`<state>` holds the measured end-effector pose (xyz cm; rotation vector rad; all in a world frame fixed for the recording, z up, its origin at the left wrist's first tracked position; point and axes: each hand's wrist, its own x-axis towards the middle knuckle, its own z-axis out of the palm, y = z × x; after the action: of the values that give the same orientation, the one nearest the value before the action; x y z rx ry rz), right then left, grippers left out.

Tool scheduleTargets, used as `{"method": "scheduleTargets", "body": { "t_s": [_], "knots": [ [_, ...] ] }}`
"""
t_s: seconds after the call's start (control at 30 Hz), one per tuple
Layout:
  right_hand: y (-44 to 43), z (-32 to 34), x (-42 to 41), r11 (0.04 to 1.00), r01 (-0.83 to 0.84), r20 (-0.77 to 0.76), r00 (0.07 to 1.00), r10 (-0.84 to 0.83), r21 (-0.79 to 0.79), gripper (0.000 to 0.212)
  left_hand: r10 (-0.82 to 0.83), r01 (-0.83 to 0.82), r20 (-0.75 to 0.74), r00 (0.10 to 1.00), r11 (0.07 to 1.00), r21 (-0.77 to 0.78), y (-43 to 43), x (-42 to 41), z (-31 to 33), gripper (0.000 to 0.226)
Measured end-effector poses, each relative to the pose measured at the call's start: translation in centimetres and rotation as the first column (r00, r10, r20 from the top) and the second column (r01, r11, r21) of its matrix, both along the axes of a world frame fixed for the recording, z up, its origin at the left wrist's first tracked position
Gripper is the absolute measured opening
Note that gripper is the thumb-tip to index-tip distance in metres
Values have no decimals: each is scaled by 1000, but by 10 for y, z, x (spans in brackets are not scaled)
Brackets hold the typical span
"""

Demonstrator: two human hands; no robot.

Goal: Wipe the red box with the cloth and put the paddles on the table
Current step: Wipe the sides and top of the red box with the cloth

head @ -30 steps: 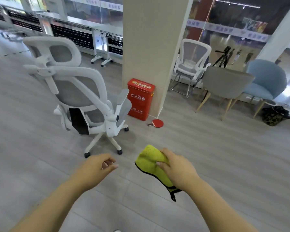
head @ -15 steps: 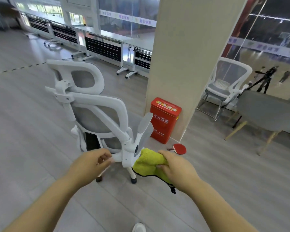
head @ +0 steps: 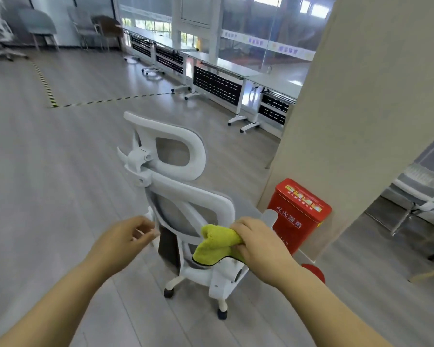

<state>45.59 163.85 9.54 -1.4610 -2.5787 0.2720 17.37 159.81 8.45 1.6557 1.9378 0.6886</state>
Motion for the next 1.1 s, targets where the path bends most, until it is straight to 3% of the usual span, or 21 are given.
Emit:
{"method": "scheduleTargets", "body": {
  "t_s": [0.1, 0.33, 0.6, 0.83, 0.97, 1.1],
  "knots": [
    [27, 3, -30, 991, -73, 4, 997, 73, 114, 37, 49, -49, -12, 999, 998, 28, 27, -34, 1, 14],
    [73, 8, -105, 992, -15, 93, 996, 3, 127, 32, 2, 12, -105, 994, 991, 136, 119, -122, -2, 22],
    [94, -4, -161, 984, 174, 125, 978, -168, -45, 53, -184, 216, -223, 957, 968, 127, 212, -176, -13, 39],
    [79, 1, -169, 940, 335, -24, 941, -337, -59, 50, -443, 462, -230, 866, 886, 33, 231, -184, -23, 40],
    [63, -1, -166, 913, 398, -110, 907, -407, -91, 47, -379, 415, -237, 895, 901, 124, 219, -182, -22, 28],
    [41, -3, -155, 884, 450, -189, 864, -467, -125, 42, -354, 375, -148, 924, 913, 162, 200, -182, -30, 24]
  ]
}}
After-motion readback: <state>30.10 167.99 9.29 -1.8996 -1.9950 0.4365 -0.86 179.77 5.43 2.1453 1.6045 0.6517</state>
